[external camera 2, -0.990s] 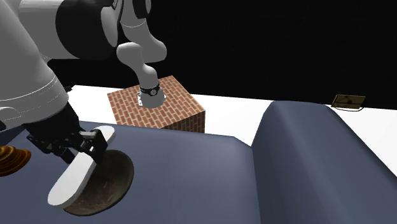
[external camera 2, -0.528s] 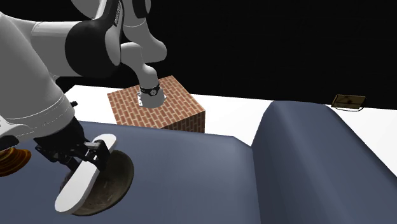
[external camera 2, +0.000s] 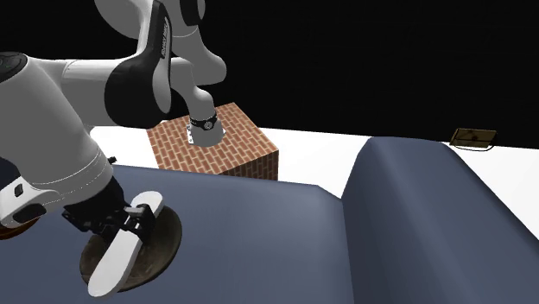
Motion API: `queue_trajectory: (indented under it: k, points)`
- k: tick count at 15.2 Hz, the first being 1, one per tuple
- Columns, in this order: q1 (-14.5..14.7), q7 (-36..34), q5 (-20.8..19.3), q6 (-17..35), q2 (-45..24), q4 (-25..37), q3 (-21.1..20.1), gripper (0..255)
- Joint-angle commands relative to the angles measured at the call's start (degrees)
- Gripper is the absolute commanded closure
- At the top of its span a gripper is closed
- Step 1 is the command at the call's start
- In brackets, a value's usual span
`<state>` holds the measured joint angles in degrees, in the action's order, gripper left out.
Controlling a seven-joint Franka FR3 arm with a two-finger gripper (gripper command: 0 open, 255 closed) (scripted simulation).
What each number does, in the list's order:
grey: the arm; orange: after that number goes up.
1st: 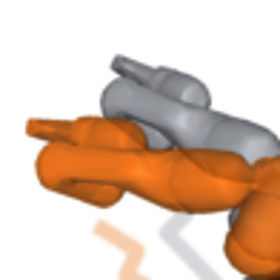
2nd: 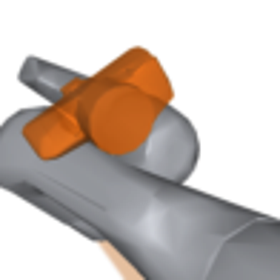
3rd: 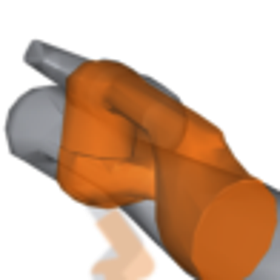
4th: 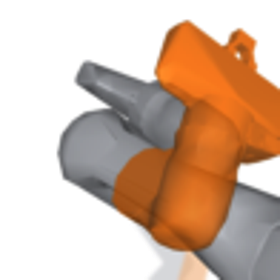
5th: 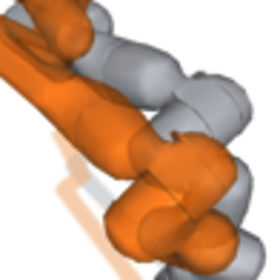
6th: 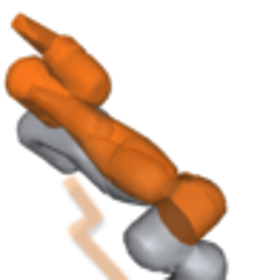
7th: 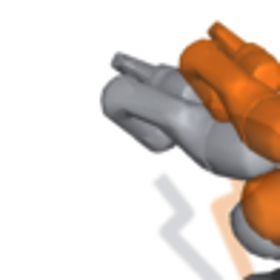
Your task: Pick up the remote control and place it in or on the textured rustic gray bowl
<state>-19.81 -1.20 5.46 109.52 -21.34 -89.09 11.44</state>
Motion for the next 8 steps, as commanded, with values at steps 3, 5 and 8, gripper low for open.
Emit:
queue_trajectory:
  k: [3, 5, 8]
  points:
    - [0.01, 0.0, 0.04, 0.25, -0.13, -0.09, -0.02, 255]
    - [0.01, 0.0, 0.04, 0.25, -0.13, -0.09, -0.02, 255]
    - [0.02, 0.0, 0.03, 0.25, -0.07, -0.15, -0.02, 0]
